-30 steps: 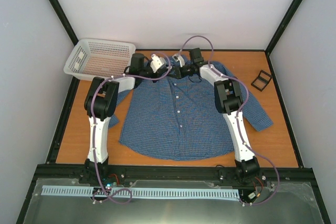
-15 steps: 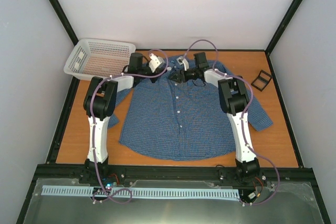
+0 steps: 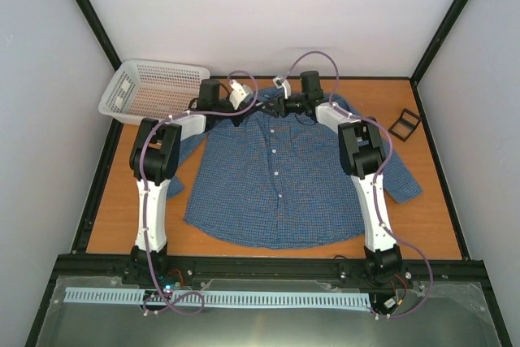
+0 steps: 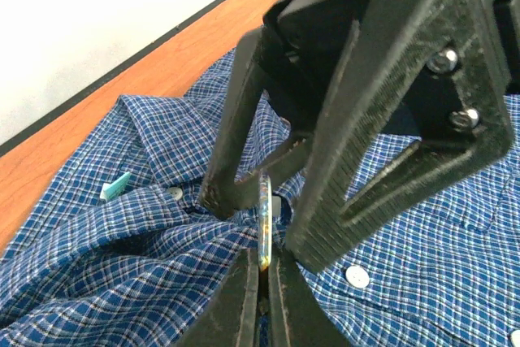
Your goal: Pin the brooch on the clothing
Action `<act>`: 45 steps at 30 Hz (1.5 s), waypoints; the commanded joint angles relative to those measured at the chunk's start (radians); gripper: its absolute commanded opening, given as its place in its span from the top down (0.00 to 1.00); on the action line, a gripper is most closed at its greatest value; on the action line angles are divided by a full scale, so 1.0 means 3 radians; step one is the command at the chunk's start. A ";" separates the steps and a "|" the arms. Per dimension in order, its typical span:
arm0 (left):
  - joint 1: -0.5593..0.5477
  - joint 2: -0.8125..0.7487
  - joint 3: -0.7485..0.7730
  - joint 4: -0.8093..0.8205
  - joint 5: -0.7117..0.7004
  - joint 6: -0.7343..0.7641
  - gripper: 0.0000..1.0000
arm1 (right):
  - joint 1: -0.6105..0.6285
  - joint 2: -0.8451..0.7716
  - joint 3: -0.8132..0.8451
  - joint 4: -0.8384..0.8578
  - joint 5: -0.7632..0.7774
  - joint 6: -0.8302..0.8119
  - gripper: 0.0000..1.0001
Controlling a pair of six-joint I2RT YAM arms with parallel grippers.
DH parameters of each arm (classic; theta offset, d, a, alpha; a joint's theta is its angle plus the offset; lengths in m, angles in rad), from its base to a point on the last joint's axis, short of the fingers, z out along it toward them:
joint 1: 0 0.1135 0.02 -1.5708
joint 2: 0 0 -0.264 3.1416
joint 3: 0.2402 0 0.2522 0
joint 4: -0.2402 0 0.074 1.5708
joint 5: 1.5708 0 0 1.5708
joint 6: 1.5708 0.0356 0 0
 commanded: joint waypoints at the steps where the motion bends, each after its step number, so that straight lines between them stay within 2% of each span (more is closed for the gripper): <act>1: 0.0015 0.0045 0.0124 -0.0032 0.0163 -0.0054 0.99 | 0.0010 0.0158 0.0177 0.0094 -0.0069 0.0092 0.52; 4: 0.0015 0.0045 0.0132 -0.0045 0.0134 -0.0046 0.99 | 0.0015 0.0186 0.0220 0.0027 -0.0127 0.0047 0.52; 7: 0.0032 0.0059 0.0135 -0.0040 0.0131 -0.0065 0.99 | 0.0013 0.0110 0.0078 0.0112 -0.0117 0.0040 0.40; 11: 0.0059 0.0095 0.0193 -0.0060 0.0146 -0.0109 0.99 | 0.0014 0.0046 -0.0043 0.0170 -0.0136 0.0007 0.32; 14: 0.0065 0.0105 0.0216 -0.0074 0.0153 -0.0127 0.99 | 0.0012 0.0042 -0.0080 0.0152 -0.0152 -0.0045 0.31; 18: 0.0067 0.0109 0.0250 -0.0103 0.0178 -0.0136 0.99 | 0.0015 0.0092 -0.0060 0.0155 -0.0142 0.0007 0.35; 23: 0.0066 0.0088 0.0223 -0.0098 0.0250 -0.0121 0.99 | 0.0015 0.0204 0.0084 0.0176 -0.0189 0.0134 0.54; 25: 0.0065 0.0082 0.0219 -0.0093 0.0267 -0.0117 0.99 | 0.0020 0.0264 0.0154 0.0122 -0.0195 0.0136 0.57; 29: 0.0066 0.0096 0.0227 -0.0106 0.0288 -0.0111 0.99 | 0.0020 0.0287 0.0170 0.0174 -0.0192 0.0185 0.56; 37: 0.0066 0.0091 0.0230 -0.0148 0.0344 -0.0068 0.99 | 0.0021 0.0335 0.0202 0.0345 -0.0160 0.0377 0.62; 45: 0.0066 0.0098 0.0231 -0.0190 0.0383 -0.0020 0.99 | 0.0018 0.0348 0.0231 0.0506 -0.0127 0.0566 0.54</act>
